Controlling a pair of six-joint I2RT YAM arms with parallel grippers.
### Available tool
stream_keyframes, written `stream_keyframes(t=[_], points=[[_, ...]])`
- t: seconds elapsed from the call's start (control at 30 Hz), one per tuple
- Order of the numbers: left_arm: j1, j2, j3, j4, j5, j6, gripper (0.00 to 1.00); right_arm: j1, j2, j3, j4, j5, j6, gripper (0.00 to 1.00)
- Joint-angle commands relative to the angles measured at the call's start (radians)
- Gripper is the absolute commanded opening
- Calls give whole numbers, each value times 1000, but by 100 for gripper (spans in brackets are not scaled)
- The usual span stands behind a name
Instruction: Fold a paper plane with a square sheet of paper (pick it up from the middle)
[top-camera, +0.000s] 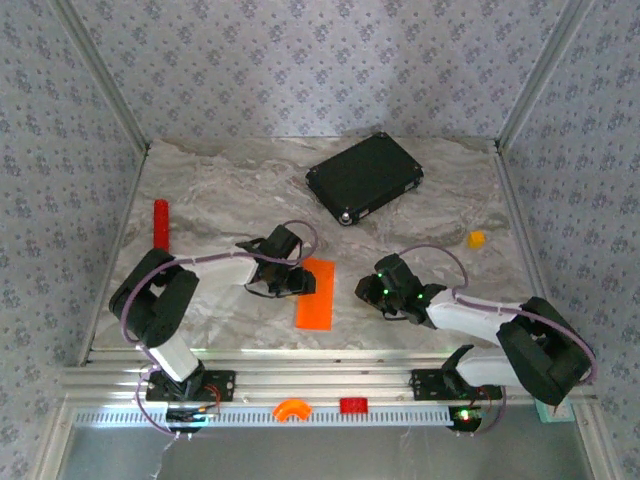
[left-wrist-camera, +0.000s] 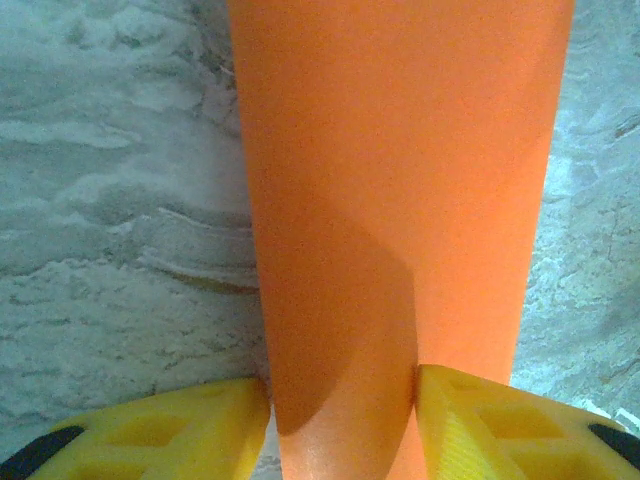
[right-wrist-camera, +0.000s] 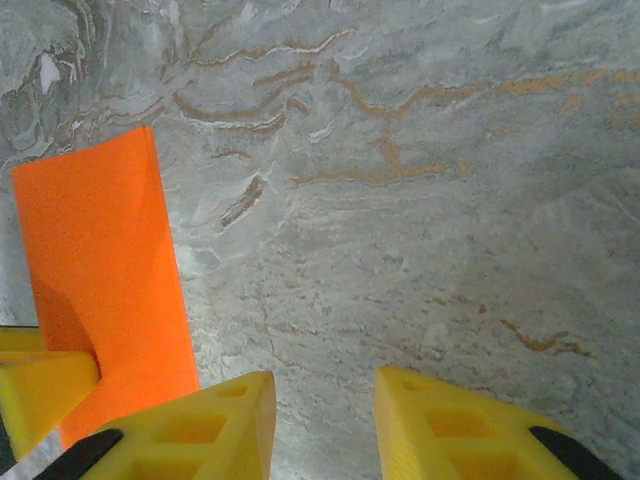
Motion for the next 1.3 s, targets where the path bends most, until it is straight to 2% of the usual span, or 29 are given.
stream_keyframes(t=[0.0, 0.73, 1.03, 1.1, 1.27], points=[[4, 103, -39, -40, -146, 46, 49, 5, 8, 22, -1, 1, 6, 33], [2, 148, -22, -35, -142, 64, 51, 5, 25, 25, 7, -9, 3, 34], [2, 142, -21, -32, -140, 62, 49, 5, 24, 29, 6, -10, -3, 33], [2, 142, -20, -29, -139, 62, 46, 5, 23, 29, 3, -10, -2, 33], [2, 145, -20, -29, -138, 62, 48, 6, 19, 27, 2, -7, -3, 33]])
